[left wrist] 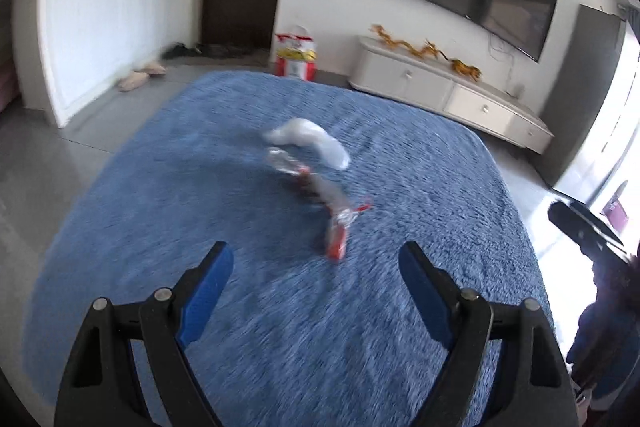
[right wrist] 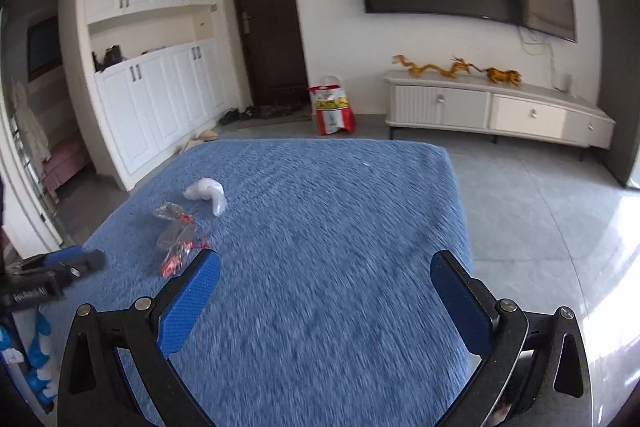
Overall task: Collect trash
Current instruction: 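Grasp the clear red-trimmed bag with the left gripper while the right grasps the white bag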
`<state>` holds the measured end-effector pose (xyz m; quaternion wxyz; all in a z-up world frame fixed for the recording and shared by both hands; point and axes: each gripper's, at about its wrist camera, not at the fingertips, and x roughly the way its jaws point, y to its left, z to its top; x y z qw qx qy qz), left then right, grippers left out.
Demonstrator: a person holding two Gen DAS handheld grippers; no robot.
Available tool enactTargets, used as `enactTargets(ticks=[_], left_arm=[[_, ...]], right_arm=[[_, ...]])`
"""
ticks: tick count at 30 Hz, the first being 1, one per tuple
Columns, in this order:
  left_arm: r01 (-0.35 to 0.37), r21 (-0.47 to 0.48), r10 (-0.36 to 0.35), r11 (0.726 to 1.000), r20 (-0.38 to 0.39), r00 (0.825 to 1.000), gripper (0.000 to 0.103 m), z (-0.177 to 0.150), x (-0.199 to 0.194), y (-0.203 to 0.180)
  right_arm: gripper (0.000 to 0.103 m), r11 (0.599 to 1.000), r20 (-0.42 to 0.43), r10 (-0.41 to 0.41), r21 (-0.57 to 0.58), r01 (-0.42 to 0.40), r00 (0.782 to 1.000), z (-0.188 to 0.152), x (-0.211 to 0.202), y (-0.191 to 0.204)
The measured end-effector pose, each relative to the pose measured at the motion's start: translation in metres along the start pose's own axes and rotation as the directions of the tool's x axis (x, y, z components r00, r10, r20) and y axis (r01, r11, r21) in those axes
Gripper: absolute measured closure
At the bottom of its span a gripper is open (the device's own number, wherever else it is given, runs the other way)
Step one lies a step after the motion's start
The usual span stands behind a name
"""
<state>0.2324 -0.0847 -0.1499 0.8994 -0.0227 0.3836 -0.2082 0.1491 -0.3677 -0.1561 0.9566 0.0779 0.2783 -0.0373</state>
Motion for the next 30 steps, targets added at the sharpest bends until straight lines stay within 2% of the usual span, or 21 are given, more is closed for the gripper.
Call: enactTargets(ticks=[3, 5, 7, 8, 10, 13, 17, 20, 21, 26, 28, 30], left_arm=[[0.036, 0.000, -0.036, 0.999, -0.036, 0.999, 0.021, 0.012, 0.032, -0.002], [0.058, 0.011, -0.057, 0.998, -0.064, 0.996, 0.031, 0.018, 0.050, -0.005], [0.086, 0.019, -0.083, 0.996, -0.107, 0.991, 0.047, 0.024, 0.072, -0.006], [0.090, 0.023, -0.086, 0.996, -0.127, 0.988, 0.050, 0.026, 0.082, -0.005], [0.092, 0.028, -0.087, 0.995, -0.144, 0.986, 0.063, 0.026, 0.093, 0.001], [0.087, 0.009, -0.084, 0.996, -0.145, 0.986, 0.075, 0.025, 0.101, 0.013], [0.007, 0.014, -0.005, 1.000, -0.099, 0.995, 0.083, 0.023, 0.103, 0.026], [0.040, -0.061, -0.045, 0.997, -0.078, 0.996, 0.085, 0.021, 0.102, 0.040], [0.046, -0.078, -0.052, 0.996, -0.069, 0.996, 0.086, 0.020, 0.102, 0.043], [0.092, -0.128, -0.101, 0.988, -0.060, 0.993, 0.087, 0.020, 0.102, 0.055], [0.097, -0.129, -0.104, 0.987, -0.053, 0.993, 0.088, 0.021, 0.100, 0.056], [0.096, -0.126, -0.103, 0.987, -0.046, 0.994, 0.088, 0.021, 0.098, 0.055]], right_arm=[[0.000, 0.998, -0.015, 0.066, -0.023, -0.067, 0.998, 0.019, 0.026, 0.007], [0.001, 0.992, -0.034, 0.119, -0.036, -0.120, 0.992, 0.031, 0.047, 0.012], [0.010, 0.985, -0.056, 0.165, -0.044, -0.168, 0.985, 0.039, 0.065, 0.018], [0.012, 0.978, -0.076, 0.201, -0.047, -0.205, 0.977, 0.044, 0.080, 0.022], [0.017, 0.965, -0.116, 0.249, -0.051, -0.257, 0.961, 0.050, 0.105, 0.031], [0.027, 0.945, -0.170, 0.303, -0.072, -0.318, 0.938, 0.056, 0.139, 0.049], [0.034, 0.914, -0.238, 0.364, -0.092, -0.394, 0.900, 0.061, 0.181, 0.075], [0.042, 0.903, -0.281, 0.367, -0.121, -0.412, 0.887, 0.060, 0.205, 0.093], [0.049, 0.900, -0.297, 0.367, -0.125, -0.417, 0.882, 0.059, 0.213, 0.098], [0.063, 0.900, -0.363, 0.344, -0.135, -0.414, 0.866, 0.051, 0.241, 0.113], [0.083, 0.901, -0.370, 0.343, -0.130, -0.414, 0.863, 0.049, 0.244, 0.115], [0.092, 0.903, -0.376, 0.334, -0.135, -0.408, 0.864, 0.047, 0.242, 0.117]])
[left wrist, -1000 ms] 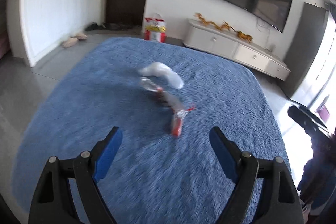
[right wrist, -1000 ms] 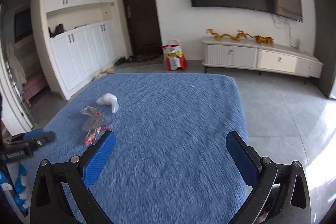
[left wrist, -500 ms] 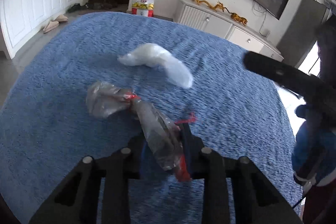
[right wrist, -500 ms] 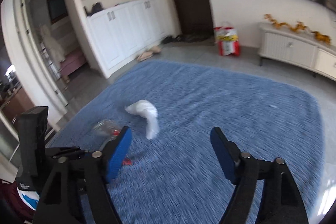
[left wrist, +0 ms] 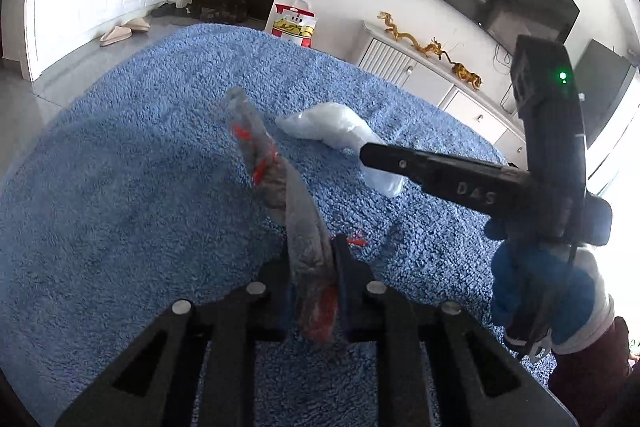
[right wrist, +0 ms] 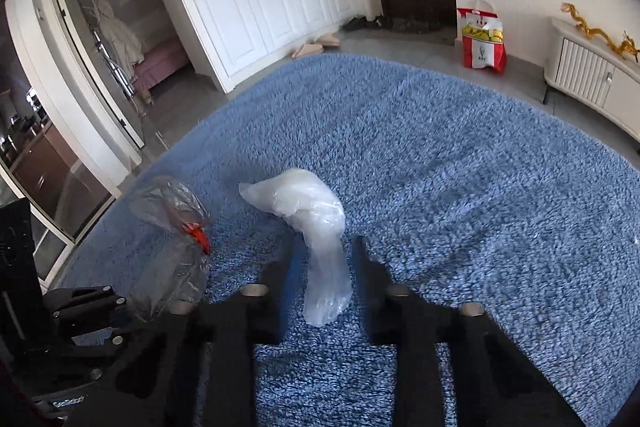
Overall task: Collect trash
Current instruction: 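Grasp the clear red-trimmed bag with the left gripper while the right grasps the white bag, then carry both bags to the white bin and open both grippers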
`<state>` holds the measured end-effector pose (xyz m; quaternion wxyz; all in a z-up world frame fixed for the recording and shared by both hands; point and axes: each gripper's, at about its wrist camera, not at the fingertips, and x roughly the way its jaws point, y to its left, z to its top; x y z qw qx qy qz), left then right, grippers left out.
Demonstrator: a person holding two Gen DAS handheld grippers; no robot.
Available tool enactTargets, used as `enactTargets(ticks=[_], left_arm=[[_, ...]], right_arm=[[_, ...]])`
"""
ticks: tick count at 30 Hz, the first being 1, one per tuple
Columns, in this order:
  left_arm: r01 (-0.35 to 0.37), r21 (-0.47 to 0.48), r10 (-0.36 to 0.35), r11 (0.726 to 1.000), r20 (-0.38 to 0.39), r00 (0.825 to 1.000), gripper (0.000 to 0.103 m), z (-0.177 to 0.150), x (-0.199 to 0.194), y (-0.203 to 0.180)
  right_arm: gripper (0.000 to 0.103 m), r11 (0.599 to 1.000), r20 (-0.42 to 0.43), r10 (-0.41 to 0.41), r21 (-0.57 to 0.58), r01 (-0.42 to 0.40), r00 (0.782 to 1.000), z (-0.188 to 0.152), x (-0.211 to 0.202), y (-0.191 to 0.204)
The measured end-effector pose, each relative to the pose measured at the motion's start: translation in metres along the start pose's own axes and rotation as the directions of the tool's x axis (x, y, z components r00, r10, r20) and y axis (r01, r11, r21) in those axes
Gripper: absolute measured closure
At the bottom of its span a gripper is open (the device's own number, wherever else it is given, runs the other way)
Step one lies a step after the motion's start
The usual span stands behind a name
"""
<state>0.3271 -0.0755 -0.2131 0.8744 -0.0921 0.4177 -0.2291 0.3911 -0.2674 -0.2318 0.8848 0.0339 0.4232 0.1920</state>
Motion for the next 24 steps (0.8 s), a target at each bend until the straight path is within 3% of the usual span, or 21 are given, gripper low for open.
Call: enactTargets(ticks=[4, 9, 13, 18, 24], left_arm=[[-0.016, -0.003, 0.016, 1.000, 0.016, 1.000, 0.089, -0.003, -0.007, 0.002], [-0.087, 0.039, 0.084, 0.995, 0.070, 0.994, 0.089, -0.008, -0.029, -0.010], [-0.024, 0.035, 0.021, 0.999, 0.087, 0.996, 0.090, -0.016, -0.066, -0.025], [0.006, 0.089, -0.018, 0.996, 0.134, 0.991, 0.090, -0.030, -0.121, -0.055], [0.020, 0.171, -0.044, 0.985, 0.140, 0.989, 0.090, -0.051, -0.157, -0.098]], right_arm=[[0.096, 0.999, 0.040, -0.027, 0.020, 0.026, 0.999, -0.006, -0.022, 0.008], [0.097, 0.995, 0.101, -0.045, 0.094, 0.036, 0.994, -0.032, -0.076, 0.013], [0.097, 0.990, 0.143, -0.084, 0.127, 0.066, 0.986, -0.065, -0.133, 0.020], [0.097, 0.972, 0.213, -0.171, 0.198, 0.129, 0.962, -0.121, -0.211, 0.020], [0.097, 0.930, 0.272, -0.302, 0.293, 0.221, 0.914, -0.190, -0.293, 0.017]])
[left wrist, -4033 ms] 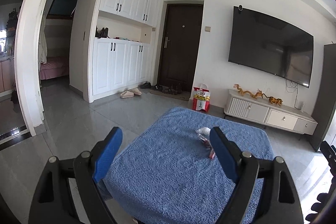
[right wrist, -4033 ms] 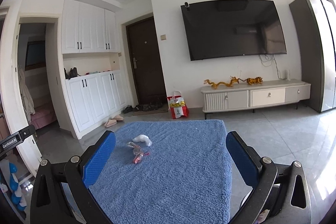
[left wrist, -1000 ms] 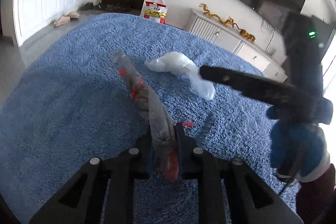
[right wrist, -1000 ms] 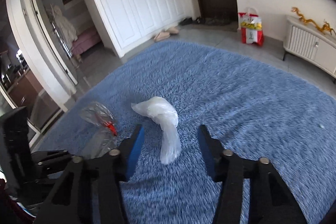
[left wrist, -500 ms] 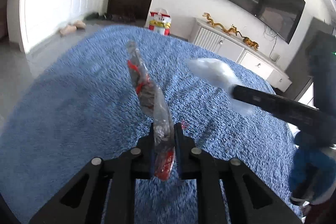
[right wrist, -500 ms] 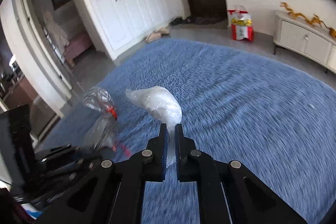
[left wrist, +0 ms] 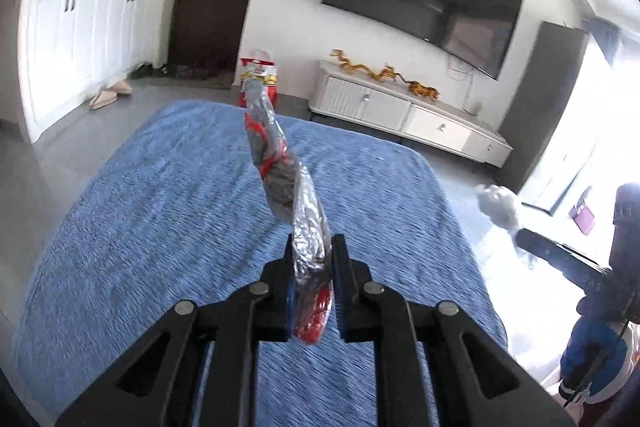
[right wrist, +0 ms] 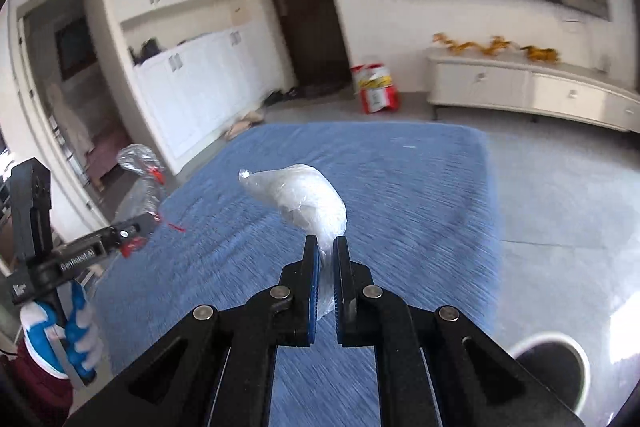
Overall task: Collect trash
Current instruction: 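Carry both bags to the white bin and open both grippers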
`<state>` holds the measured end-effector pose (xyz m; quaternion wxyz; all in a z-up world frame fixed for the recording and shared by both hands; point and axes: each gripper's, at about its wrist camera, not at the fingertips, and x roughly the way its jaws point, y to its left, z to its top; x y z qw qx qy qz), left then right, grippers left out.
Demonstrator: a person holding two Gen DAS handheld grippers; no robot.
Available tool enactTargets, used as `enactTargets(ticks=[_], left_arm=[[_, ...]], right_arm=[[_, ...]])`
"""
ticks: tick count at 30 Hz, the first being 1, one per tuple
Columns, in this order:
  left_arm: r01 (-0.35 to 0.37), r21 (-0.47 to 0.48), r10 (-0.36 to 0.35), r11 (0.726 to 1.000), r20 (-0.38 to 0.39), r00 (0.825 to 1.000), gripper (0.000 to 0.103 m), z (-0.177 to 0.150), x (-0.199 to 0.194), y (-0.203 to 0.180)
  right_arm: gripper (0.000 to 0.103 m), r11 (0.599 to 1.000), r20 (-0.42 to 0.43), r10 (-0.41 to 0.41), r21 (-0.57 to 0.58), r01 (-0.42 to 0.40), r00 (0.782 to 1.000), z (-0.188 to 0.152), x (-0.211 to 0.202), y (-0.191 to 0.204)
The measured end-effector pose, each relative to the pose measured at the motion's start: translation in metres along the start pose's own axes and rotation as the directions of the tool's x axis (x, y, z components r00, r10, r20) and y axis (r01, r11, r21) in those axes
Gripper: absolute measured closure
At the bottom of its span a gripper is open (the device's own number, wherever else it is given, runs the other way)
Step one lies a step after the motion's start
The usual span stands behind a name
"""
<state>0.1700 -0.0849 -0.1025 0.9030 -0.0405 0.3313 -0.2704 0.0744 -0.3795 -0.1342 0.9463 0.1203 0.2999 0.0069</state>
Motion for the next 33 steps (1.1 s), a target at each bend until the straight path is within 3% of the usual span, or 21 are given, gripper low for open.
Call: enactTargets(ticks=[9, 15, 20, 27, 33], left_arm=[[0.075, 0.198, -0.068, 0.977, -0.043, 0.997, 0.090, -0.016, -0.016, -0.098], [0.116, 0.381, -0.079, 0.917, -0.112, 0.991, 0.090, -0.037, 0.007, -0.179], [0.170, 0.481, -0.098, 0.860, -0.172, 0.980, 0.090, -0.056, 0.033, -0.240], [0.285, 0.551, -0.136, 0.784, -0.296, 0.946, 0.089, -0.075, 0.081, -0.311], [0.357, 0.561, -0.130, 0.747, -0.402, 0.906, 0.089, -0.096, 0.126, -0.353]], right_arm=[[0.097, 0.978, 0.079, -0.137, 0.169, 0.123, 0.987, -0.051, -0.084, -0.078], [0.097, 0.951, 0.048, -0.193, 0.257, 0.174, 0.980, -0.086, -0.095, -0.127], [0.097, 0.920, -0.007, -0.229, 0.325, 0.219, 0.973, -0.113, -0.093, -0.168], [0.097, 0.872, -0.080, -0.258, 0.409, 0.268, 0.963, -0.138, -0.081, -0.217], [0.096, 0.842, -0.129, -0.269, 0.450, 0.298, 0.954, -0.159, -0.068, -0.246]])
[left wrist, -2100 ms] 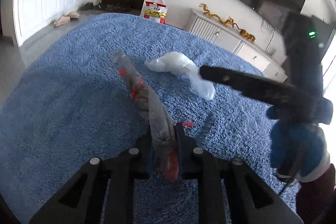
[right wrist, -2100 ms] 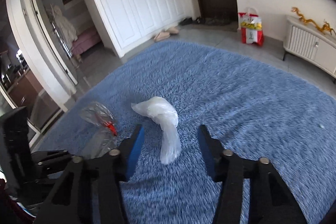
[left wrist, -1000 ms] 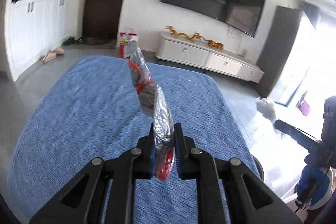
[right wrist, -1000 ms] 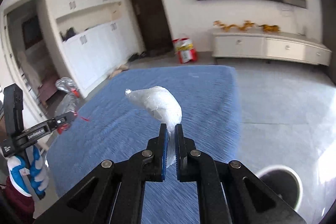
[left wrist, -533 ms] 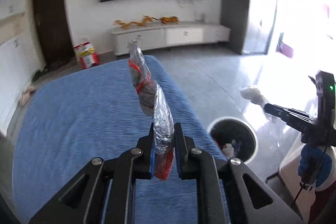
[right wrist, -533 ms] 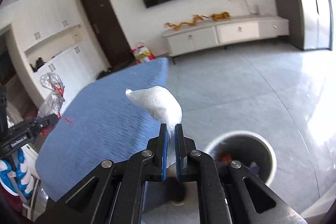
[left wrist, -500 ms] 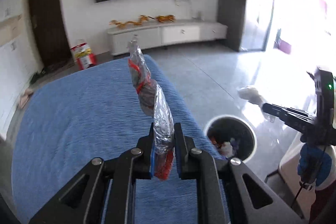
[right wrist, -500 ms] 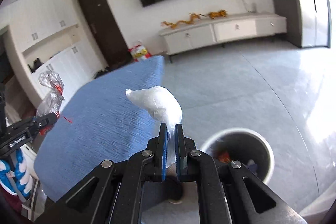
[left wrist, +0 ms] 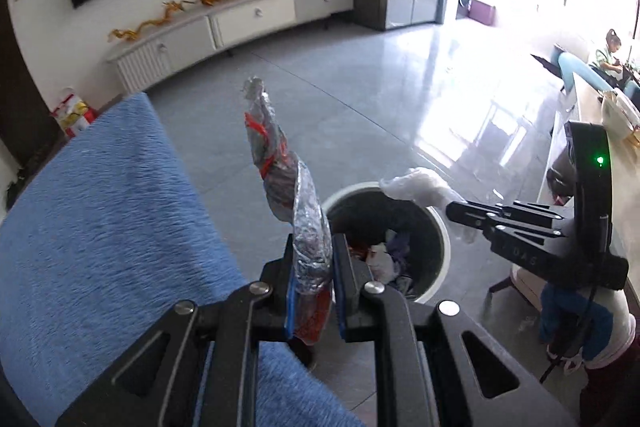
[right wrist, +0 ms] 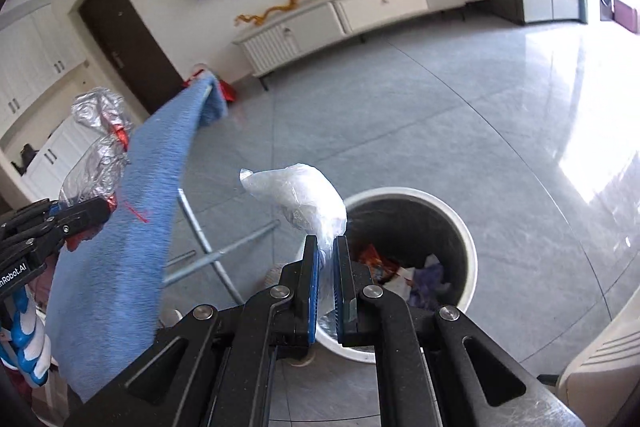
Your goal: Collect trash
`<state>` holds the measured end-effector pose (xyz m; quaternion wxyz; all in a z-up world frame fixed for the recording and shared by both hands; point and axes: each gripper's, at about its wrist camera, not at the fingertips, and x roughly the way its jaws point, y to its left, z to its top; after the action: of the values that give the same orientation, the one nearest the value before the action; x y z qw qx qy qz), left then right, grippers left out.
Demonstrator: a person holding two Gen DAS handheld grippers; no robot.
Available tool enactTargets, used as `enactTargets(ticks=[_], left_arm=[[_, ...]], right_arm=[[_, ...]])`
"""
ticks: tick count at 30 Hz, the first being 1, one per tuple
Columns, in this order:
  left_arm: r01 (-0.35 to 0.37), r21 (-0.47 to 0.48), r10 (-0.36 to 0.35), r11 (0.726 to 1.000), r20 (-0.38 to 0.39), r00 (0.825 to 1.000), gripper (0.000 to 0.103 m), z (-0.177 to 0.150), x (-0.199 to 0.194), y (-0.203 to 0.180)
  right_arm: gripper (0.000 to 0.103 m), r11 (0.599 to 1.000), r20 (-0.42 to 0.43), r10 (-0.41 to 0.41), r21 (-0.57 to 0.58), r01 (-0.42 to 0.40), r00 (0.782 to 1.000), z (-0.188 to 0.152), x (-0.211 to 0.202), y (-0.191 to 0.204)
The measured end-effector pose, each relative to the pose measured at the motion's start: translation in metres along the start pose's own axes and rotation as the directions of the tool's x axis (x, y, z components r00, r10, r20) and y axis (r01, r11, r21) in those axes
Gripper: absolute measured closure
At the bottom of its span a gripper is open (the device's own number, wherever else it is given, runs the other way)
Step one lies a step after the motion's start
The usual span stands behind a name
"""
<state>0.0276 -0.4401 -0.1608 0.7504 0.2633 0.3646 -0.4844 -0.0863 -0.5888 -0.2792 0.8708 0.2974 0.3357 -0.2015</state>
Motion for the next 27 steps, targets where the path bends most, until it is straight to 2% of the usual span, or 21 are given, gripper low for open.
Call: enactTargets(ticks=[3, 9, 11, 13, 14, 16, 20, 23, 27], left_arm=[[0.048, 0.003, -0.048, 0.999, -0.054, 0.997, 0.088, 0.010, 0.029, -0.009], [0.160, -0.013, -0.161, 0.987, -0.107, 0.981, 0.086, 0.023, 0.067, -0.017], [0.194, -0.023, -0.195, 0.981, -0.112, 0.974, 0.079, 0.024, 0.072, -0.018], [0.213, -0.040, -0.217, 0.976, -0.103, 0.971, 0.054, 0.026, 0.074, -0.017], [0.223, -0.049, -0.227, 0.974, -0.094, 0.969, 0.050, 0.027, 0.073, -0.016], [0.230, -0.054, -0.233, 0.972, -0.082, 0.969, 0.048, 0.027, 0.071, -0.017], [0.179, -0.028, -0.180, 0.983, -0.062, 0.982, 0.048, 0.026, 0.060, -0.017], [0.073, 0.035, -0.072, 0.997, -0.036, 0.997, 0.048, 0.017, 0.044, -0.017], [-0.010, 0.076, 0.009, 0.997, 0.014, 1.000, 0.048, 0.001, 0.014, -0.009]], right_arm=[[0.095, 1.000, -0.012, -0.011, 0.010, 0.011, 1.000, 0.001, 0.011, -0.007], [0.091, 0.999, -0.034, -0.042, 0.033, 0.043, 0.999, 0.004, 0.033, -0.019], [0.082, 0.997, -0.037, -0.059, 0.042, 0.060, 0.998, 0.004, 0.036, -0.025], [0.073, 0.996, -0.041, -0.073, 0.052, 0.075, 0.997, 0.000, 0.037, -0.030], [0.072, 0.995, -0.043, -0.080, 0.060, 0.083, 0.996, -0.002, 0.036, -0.033], [0.071, 0.993, -0.046, -0.092, 0.070, 0.095, 0.995, -0.005, 0.034, -0.037], [0.070, 0.991, -0.048, -0.107, 0.074, 0.110, 0.993, -0.008, 0.025, -0.038], [0.069, 0.992, -0.035, -0.108, 0.066, 0.110, 0.994, -0.009, 0.015, -0.031], [0.064, 0.994, -0.019, -0.102, 0.041, 0.103, 0.995, -0.010, 0.004, -0.020]])
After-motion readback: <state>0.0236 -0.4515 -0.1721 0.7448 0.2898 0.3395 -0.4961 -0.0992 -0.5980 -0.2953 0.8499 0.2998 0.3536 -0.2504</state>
